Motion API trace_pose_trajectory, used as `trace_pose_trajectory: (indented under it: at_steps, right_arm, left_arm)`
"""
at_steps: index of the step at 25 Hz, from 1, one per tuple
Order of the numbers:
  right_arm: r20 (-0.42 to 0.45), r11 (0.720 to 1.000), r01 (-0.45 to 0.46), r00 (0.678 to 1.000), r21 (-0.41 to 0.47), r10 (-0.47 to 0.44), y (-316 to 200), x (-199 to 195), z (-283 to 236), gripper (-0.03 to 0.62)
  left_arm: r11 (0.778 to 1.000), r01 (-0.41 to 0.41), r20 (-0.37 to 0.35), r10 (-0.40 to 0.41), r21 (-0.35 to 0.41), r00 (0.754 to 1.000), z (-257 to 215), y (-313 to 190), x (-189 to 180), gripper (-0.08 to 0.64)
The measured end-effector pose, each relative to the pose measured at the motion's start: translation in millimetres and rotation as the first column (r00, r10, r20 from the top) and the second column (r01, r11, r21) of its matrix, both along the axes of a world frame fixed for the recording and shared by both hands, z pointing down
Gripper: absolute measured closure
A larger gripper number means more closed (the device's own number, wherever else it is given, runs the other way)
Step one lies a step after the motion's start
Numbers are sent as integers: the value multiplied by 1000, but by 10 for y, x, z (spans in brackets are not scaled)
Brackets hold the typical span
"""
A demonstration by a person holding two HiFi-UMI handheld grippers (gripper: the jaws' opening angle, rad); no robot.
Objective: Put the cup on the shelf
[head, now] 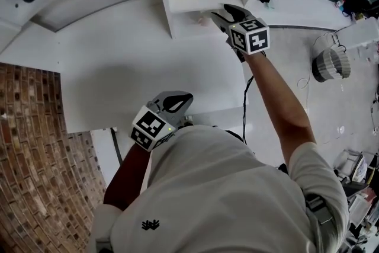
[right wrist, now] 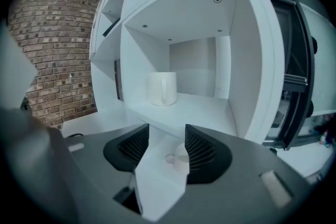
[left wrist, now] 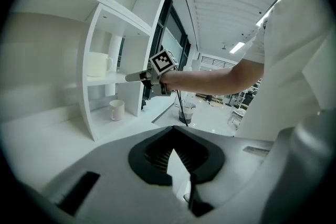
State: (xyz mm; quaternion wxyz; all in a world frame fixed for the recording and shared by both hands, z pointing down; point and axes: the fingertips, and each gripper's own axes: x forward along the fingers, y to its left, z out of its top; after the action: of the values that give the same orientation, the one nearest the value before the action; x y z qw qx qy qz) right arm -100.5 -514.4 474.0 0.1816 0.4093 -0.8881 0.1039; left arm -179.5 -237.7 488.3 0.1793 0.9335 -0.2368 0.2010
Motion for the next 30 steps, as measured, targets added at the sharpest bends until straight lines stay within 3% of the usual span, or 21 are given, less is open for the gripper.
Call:
trace_pose_trajectory:
  at_steps: [6, 12, 19, 30]
  right_arm:
    - [19, 1000, 0, 1000, -11, 0, 322, 325, 112, 490]
    - [20, 1000, 12, 1000, -25, -11, 657, 605, 263, 575]
    - [33, 996, 58, 998, -62, -56, 1162, 868, 429, 580]
    - [18, 990, 109, 994, -89, -107, 2145, 1191, 652, 580]
  left_arm:
    - [1000, 8, 15, -8, -6, 1000, -36, 196, 378, 554]
    - [999, 30, 29, -30, -14, 999, -22, 401, 677, 554]
    - [998, 52, 49, -50, -29, 998, 45, 689, 1018, 554]
    - [994, 111, 84, -109, -20, 991, 58, 1105, 1211, 554]
